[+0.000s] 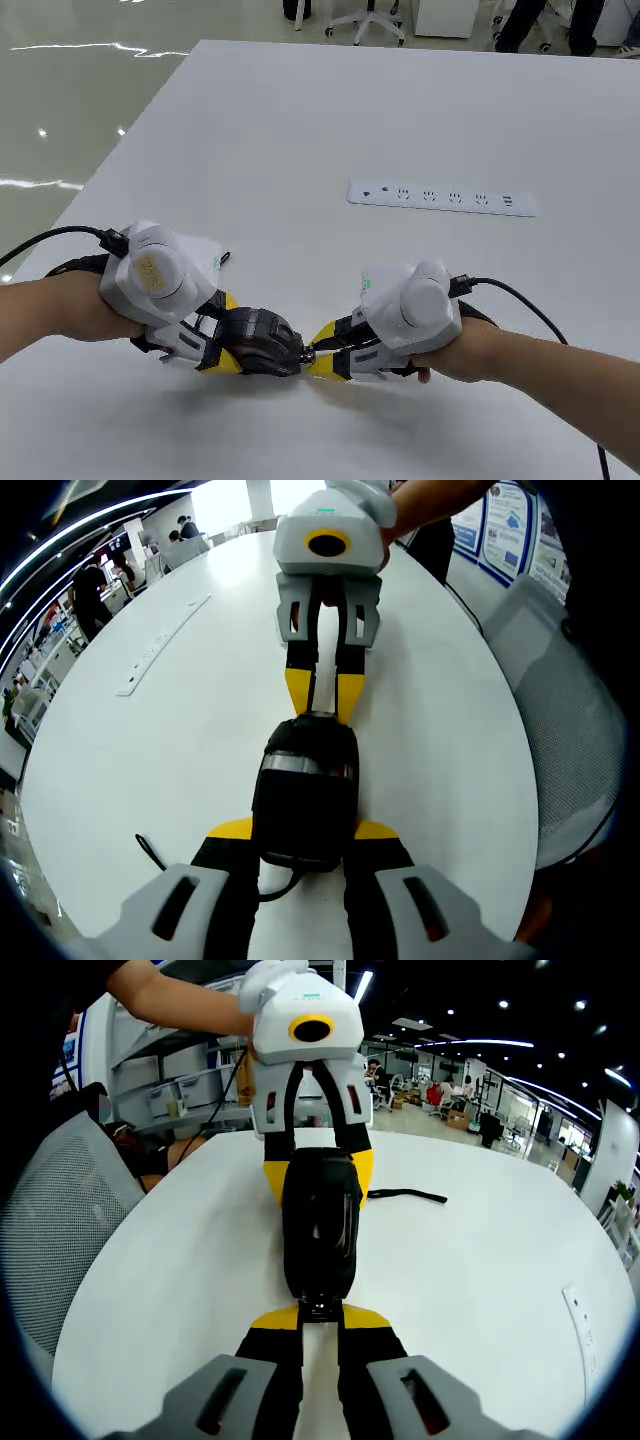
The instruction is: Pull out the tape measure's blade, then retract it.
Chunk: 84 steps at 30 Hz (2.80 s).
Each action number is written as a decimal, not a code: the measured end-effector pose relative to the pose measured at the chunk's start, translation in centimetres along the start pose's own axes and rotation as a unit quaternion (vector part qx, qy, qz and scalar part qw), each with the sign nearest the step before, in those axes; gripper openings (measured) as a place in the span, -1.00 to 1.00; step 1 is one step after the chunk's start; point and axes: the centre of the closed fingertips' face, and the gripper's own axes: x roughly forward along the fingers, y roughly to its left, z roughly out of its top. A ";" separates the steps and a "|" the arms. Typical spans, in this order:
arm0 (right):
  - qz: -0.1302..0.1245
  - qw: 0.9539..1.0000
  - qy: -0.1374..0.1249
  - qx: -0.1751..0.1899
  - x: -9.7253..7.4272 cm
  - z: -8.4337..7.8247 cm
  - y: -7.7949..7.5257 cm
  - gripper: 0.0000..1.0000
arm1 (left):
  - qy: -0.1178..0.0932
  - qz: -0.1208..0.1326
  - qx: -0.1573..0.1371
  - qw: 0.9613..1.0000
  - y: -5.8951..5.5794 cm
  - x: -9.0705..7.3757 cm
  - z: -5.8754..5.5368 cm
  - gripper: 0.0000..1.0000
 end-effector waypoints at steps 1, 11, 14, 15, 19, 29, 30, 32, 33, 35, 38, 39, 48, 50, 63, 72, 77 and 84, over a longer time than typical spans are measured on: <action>0.000 1.000 0.000 0.000 0.0 0.0 0.0 -0.78 | 0.000 0.000 0.000 1.000 0.0 0.0 0.0 -0.46; 0.001 1.000 -0.001 -0.001 -0.1 0.1 0.1 -0.78 | 0.001 0.000 -0.001 1.000 0.0 0.0 -0.1 -0.46; 0.001 1.000 -0.001 -0.001 -0.2 0.1 0.1 -0.78 | 0.002 0.000 -0.001 1.000 0.0 0.0 -0.2 -0.46; 0.001 1.000 -0.001 -0.002 -0.2 0.1 0.1 -0.78 | 0.002 0.000 -0.001 1.000 0.0 0.0 -0.2 -0.46; 0.001 1.000 -0.001 -0.001 -0.2 0.1 0.1 -0.78 | 0.002 0.000 -0.001 1.000 0.0 -0.1 -0.2 -0.46; 0.002 1.000 -0.004 -0.004 -0.4 0.5 0.1 -0.78 | 0.002 -0.002 -0.003 1.000 0.1 -0.2 -0.4 -0.46; 0.002 1.000 -0.004 -0.003 -0.4 0.5 0.1 -0.78 | 0.002 -0.002 -0.003 1.000 0.1 -0.2 -0.4 -0.46; 0.002 1.000 -0.004 -0.002 -0.4 0.5 0.1 -0.78 | 0.002 -0.002 -0.003 1.000 0.1 -0.2 -0.3 -0.46; 0.002 1.000 -0.004 -0.001 -0.4 0.4 0.1 -0.78 | 0.002 -0.002 -0.004 1.000 0.1 -0.2 -0.3 -0.46; 0.003 1.000 -0.004 0.000 -0.4 0.4 0.1 -0.78 | 0.002 -0.002 -0.003 1.000 0.0 -0.2 -0.3 -0.46; 0.003 1.000 -0.003 -0.002 -0.5 0.4 0.1 -0.78 | 0.003 -0.002 -0.003 1.000 0.0 -0.2 -0.2 -0.46; 0.004 1.000 -0.003 -0.004 -0.5 0.4 0.0 -0.78 | 0.003 -0.002 -0.003 1.000 0.0 -0.2 -0.3 -0.46; 0.005 1.000 -0.003 -0.004 -0.6 0.5 0.0 -0.78 | 0.003 -0.002 -0.003 1.000 0.2 -0.2 -0.4 -0.46; 0.006 1.000 -0.003 -0.003 -0.7 0.4 0.0 -0.78 | 0.003 -0.003 -0.003 1.000 0.2 -0.2 -0.4 -0.46; 0.007 1.000 -0.003 -0.001 -0.9 0.4 0.0 -0.78 | 0.004 -0.003 -0.003 1.000 0.2 -0.3 -0.5 -0.46; 0.007 1.000 -0.003 0.000 -1.1 0.3 0.0 -0.78 | 0.005 -0.003 -0.003 1.000 0.3 -0.3 -0.6 -0.46; 0.007 1.000 -0.001 -0.003 -1.3 0.3 0.0 -0.78 | 0.006 -0.003 -0.003 1.000 0.3 -0.3 -0.6 -0.46; 0.007 1.000 -0.001 -0.004 -1.5 0.1 0.0 -0.78 | 0.005 -0.002 -0.003 1.000 0.3 -0.3 -0.7 -0.46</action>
